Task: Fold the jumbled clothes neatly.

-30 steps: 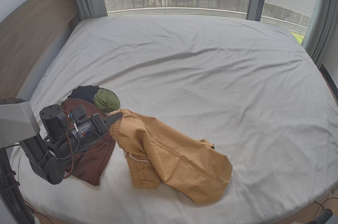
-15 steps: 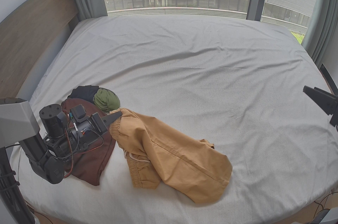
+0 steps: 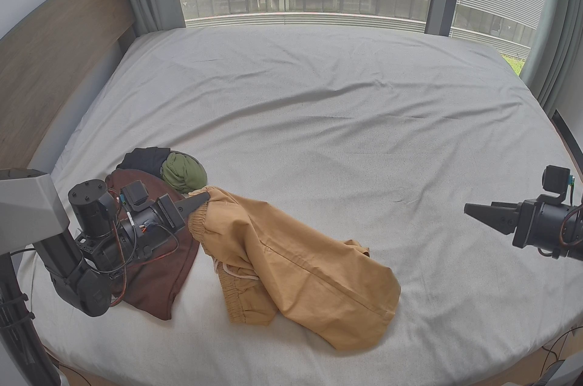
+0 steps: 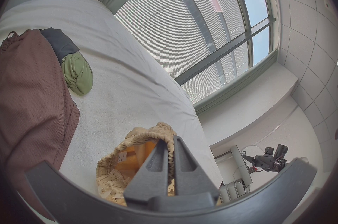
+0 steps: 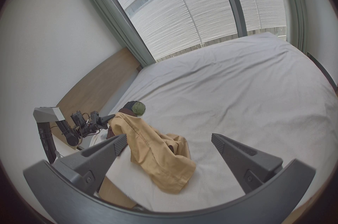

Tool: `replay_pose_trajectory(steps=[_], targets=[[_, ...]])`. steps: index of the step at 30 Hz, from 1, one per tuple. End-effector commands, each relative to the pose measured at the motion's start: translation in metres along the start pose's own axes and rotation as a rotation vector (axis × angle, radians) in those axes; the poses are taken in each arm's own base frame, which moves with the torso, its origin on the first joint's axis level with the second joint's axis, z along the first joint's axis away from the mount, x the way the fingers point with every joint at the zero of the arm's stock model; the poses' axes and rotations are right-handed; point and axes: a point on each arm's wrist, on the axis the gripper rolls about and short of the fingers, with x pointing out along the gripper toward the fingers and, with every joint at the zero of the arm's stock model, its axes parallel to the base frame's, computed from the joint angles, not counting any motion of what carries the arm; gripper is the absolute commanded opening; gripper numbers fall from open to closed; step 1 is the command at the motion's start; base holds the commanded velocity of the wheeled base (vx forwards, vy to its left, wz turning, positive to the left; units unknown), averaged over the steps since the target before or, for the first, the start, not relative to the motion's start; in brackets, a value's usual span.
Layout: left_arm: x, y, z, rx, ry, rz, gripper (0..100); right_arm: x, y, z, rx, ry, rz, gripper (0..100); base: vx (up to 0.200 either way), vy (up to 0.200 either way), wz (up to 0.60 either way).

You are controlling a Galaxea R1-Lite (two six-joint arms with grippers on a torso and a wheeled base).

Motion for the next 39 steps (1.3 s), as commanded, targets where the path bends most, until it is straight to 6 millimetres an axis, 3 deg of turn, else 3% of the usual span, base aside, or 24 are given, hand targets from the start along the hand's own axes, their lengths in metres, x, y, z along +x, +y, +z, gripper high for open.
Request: replay_pose_trajectory(steps=[1,2,15,21,39], targets=[[0.000,0.001,-0.001,-0.002,0.003,0.003,0,0.011,-0.006,-0.008,0.016,0.059,-0.017,100,0.000,0.000,0.00],[0.001,0.002,-0.001,-0.003,0.004,0.004,0,0.020,-0.011,-0.019,0.029,0.117,-0.031,100,0.000,0.000,0.00],[0.001,0.001,-0.002,-0.002,0.008,0.003,0,0.066,-0.029,-0.060,0.059,0.219,-0.016,100,0.000,0.000,0.00],[0.001,0.001,-0.002,-0.001,0.006,0.003,0,0.079,-0.029,-0.071,0.189,0.256,0.017,100,0.000,0.000,0.00],[0.002,0.003,-0.003,-0.004,0.010,0.009,0,0.112,-0.038,-0.113,0.277,0.481,0.026,100,0.000,0.000,0.00]])
